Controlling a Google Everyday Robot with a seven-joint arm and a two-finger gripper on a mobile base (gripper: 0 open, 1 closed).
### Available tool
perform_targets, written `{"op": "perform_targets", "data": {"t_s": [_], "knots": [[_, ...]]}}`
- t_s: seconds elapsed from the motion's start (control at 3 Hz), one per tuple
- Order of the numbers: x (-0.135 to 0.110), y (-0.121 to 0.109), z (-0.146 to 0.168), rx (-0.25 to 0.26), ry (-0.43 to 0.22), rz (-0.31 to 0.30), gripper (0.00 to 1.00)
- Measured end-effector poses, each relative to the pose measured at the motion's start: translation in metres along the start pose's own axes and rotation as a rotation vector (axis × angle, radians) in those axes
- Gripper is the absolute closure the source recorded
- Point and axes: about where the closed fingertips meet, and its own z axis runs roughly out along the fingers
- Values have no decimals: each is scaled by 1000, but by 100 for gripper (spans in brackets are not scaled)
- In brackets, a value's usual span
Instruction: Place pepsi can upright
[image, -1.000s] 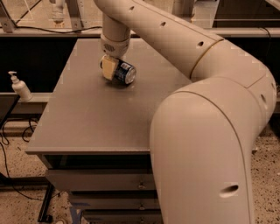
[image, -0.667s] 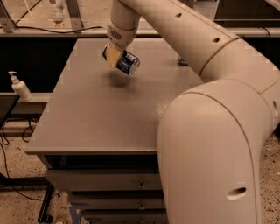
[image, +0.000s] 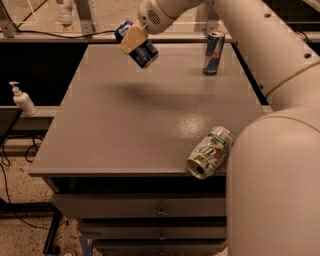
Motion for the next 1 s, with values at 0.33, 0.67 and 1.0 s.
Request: {"op": "perform_targets", "data": {"t_s": [0.33,0.67,1.0], "knots": [[-19,13,-20,-74,-234,26,100],[-35,32,-32,-107,-409,19,100],[-34,32,-31,-107,-407,19,100]]}}
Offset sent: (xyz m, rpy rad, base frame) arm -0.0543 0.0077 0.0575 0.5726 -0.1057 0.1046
